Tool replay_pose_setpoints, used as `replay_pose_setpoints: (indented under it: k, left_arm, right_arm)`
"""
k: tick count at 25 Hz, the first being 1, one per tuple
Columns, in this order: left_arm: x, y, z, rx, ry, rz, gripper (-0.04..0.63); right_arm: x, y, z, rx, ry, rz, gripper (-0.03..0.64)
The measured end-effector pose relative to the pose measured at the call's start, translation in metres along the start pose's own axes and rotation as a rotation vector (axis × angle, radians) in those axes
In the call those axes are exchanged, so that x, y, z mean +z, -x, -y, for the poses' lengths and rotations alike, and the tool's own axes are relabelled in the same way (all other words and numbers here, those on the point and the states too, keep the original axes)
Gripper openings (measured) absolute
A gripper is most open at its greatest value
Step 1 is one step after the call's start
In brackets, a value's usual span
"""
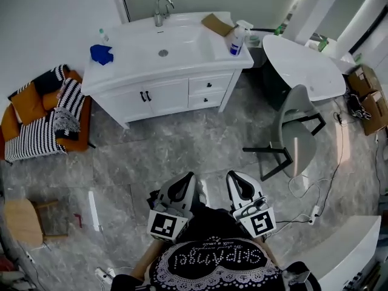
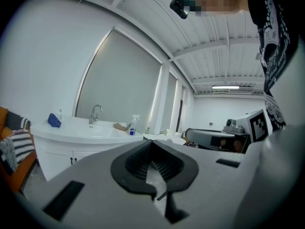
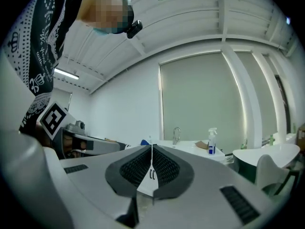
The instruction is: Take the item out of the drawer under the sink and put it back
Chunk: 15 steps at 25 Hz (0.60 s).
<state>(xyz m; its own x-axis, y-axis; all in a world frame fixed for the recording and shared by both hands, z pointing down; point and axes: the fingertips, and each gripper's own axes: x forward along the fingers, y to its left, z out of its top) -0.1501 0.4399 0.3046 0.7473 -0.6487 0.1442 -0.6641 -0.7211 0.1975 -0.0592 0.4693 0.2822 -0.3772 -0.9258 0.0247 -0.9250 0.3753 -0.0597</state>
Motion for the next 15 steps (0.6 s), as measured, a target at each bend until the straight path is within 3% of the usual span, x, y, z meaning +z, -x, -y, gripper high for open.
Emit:
replay_pose_setpoints:
  k: [6, 11, 15]
  left_arm:
    - [0.02, -0.028, -0.05, -0.006, 0.011, -0.037, 0.005]
    - [0.042, -0.051, -0.096, 0.049, -0.003, 0.001, 0.005]
    - [0.057, -0.065, -0.119, 0.05, -0.007, 0.028, 0.005]
  right_arm:
    - [0.012, -0.048, 0.01, -0.023, -0.025, -0.025, 0.02]
    - [0.024, -0.074, 0.026, -0.091, -0.012, 0.01, 0.02]
    - [0.019, -0.084, 0.041, -0.147, -0.017, -0.001, 0.02]
